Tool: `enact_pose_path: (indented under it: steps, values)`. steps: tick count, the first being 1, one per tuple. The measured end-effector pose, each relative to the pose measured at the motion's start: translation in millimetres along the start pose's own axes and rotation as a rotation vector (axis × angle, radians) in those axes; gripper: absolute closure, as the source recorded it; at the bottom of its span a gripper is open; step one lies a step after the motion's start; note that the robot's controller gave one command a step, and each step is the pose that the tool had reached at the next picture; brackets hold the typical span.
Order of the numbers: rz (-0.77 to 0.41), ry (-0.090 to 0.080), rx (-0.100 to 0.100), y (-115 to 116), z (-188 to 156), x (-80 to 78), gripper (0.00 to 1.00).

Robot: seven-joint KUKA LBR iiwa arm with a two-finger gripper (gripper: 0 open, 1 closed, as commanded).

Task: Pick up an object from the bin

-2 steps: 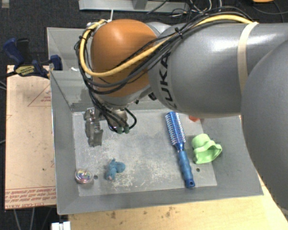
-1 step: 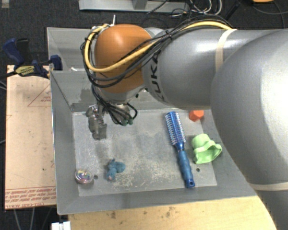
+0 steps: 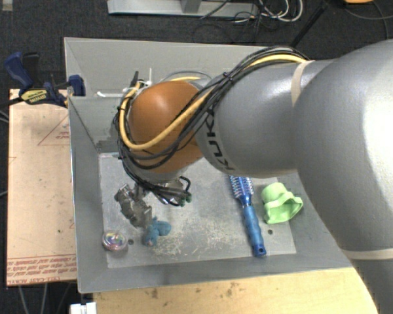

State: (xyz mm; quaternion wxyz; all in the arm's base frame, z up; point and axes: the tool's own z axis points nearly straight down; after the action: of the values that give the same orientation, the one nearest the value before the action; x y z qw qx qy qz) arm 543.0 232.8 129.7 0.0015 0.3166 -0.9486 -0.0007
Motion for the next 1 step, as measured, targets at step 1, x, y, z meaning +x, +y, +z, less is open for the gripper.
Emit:
enact_pose_path:
  steps: [1]
  values:
    - [0.002,-0.004,0.001,-0.9,-1.3,-1.0,0.0]
